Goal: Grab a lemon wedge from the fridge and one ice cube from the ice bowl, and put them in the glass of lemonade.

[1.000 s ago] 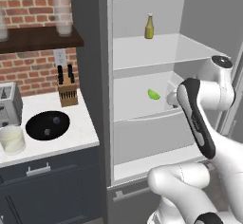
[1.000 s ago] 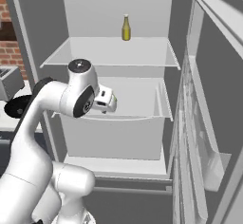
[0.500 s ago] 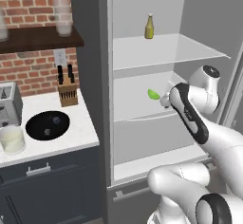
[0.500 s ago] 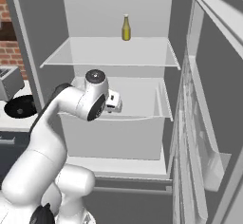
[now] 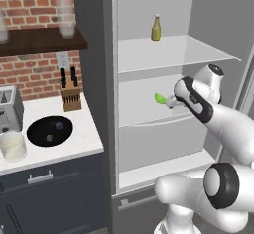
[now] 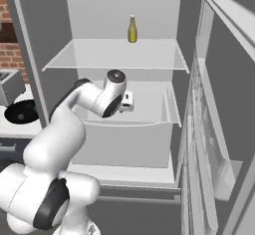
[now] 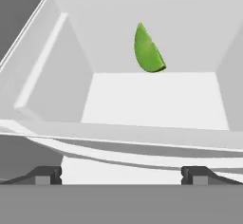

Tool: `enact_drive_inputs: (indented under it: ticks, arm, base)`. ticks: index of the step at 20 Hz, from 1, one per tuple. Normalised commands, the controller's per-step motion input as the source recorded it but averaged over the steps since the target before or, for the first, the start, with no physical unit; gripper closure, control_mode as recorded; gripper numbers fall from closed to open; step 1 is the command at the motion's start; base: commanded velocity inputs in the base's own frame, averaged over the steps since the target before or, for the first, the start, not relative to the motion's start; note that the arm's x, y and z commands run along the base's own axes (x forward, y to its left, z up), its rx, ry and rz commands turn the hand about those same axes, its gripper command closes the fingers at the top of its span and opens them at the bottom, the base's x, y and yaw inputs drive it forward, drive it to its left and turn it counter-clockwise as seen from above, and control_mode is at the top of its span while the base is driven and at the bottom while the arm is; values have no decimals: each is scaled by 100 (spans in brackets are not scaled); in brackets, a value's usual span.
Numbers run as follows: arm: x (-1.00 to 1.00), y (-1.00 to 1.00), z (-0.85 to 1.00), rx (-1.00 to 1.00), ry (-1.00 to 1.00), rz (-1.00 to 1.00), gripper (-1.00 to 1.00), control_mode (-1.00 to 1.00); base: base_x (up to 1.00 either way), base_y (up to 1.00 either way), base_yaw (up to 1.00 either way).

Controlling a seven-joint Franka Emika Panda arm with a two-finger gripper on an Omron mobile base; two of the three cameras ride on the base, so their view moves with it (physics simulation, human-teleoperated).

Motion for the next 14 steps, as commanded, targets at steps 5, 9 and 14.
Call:
enact_drive_inputs:
  ticks: [5,9,14]
  arm:
    - [32,-1,-27,6,-3,16,-100,-100]
    - [8,0,-2,4,-11,15,-100,-100]
    - [17,0,0,1,-10,11,-100,-100]
  base:
    - [0,0,0]
    - [0,0,0]
    - [0,0,0]
